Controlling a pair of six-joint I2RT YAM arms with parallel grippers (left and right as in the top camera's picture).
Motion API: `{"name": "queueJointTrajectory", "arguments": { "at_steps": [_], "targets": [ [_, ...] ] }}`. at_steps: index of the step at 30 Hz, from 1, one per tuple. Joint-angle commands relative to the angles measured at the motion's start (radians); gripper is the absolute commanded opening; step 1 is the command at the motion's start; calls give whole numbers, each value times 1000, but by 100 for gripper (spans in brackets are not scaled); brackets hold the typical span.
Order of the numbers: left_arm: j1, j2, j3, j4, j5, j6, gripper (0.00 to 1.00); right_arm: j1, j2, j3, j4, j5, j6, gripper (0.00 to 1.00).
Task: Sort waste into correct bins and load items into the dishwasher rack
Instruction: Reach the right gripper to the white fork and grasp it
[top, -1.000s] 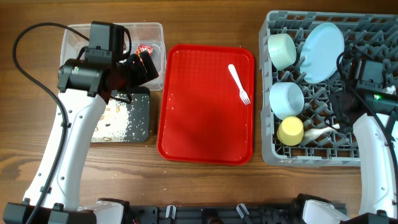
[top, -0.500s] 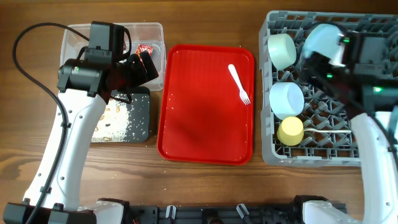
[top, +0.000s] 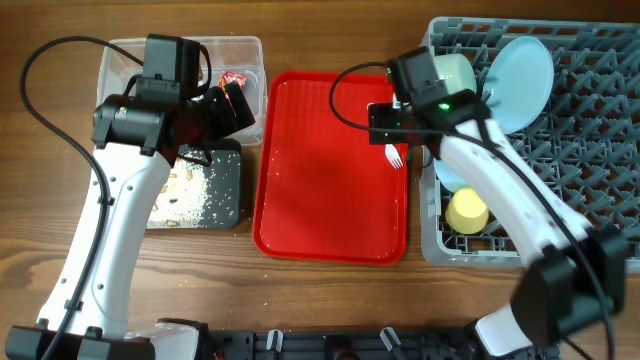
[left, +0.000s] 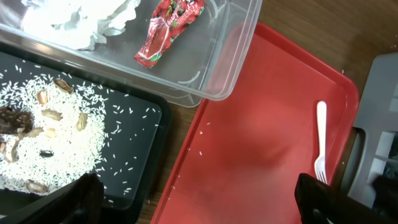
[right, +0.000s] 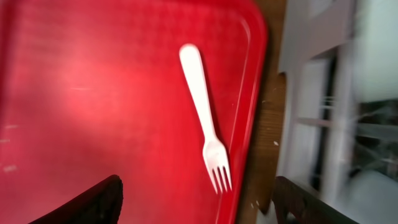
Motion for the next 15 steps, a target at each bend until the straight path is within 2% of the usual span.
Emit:
{"name": "queueJointTrajectory", "arguments": {
  "at_steps": [1,8,15],
  "targets": [
    [3,-13,10,2,-6,1,100,1,115,11,31,6,-28,78],
    [3,-13,10,2,-6,1,100,1,228,11,107,8,-72,77],
    [3,-13,10,3,-6,1,100,-1,319,10,153,9,-69,70]
  ]
}}
